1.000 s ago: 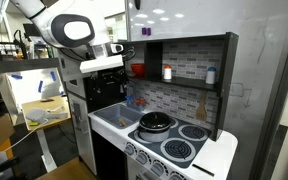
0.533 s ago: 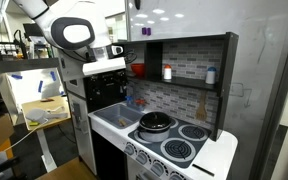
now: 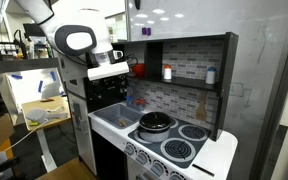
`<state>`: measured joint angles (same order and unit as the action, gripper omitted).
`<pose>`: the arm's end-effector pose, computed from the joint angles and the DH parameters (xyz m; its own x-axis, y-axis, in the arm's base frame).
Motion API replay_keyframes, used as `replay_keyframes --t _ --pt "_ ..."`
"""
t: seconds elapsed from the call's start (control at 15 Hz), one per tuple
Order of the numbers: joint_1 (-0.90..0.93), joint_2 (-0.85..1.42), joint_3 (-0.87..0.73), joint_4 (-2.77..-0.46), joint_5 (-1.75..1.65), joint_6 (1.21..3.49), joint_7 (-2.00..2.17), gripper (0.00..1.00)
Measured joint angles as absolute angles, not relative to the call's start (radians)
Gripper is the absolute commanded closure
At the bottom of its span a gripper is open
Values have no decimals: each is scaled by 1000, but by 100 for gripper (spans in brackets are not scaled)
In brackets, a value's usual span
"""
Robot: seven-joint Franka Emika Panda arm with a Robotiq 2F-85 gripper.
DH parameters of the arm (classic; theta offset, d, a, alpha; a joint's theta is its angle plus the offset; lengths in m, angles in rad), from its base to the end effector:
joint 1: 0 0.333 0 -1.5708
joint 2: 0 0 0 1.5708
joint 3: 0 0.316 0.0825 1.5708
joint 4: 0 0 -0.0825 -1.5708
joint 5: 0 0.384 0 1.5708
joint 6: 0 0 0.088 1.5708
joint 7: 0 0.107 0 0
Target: Remove the wooden spoon from the sink and put it on the stove
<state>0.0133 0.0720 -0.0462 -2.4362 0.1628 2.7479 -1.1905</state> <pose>0.5088 -0.0233 0.2983 0.5062 0.8452 0.1717 0.8274 -0.5321 0.1799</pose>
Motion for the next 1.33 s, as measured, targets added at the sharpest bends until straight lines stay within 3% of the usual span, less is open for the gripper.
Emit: replay_keyframes --t 1.33 --pt "-147 352 121 -2283 148 2916 -1212 0"
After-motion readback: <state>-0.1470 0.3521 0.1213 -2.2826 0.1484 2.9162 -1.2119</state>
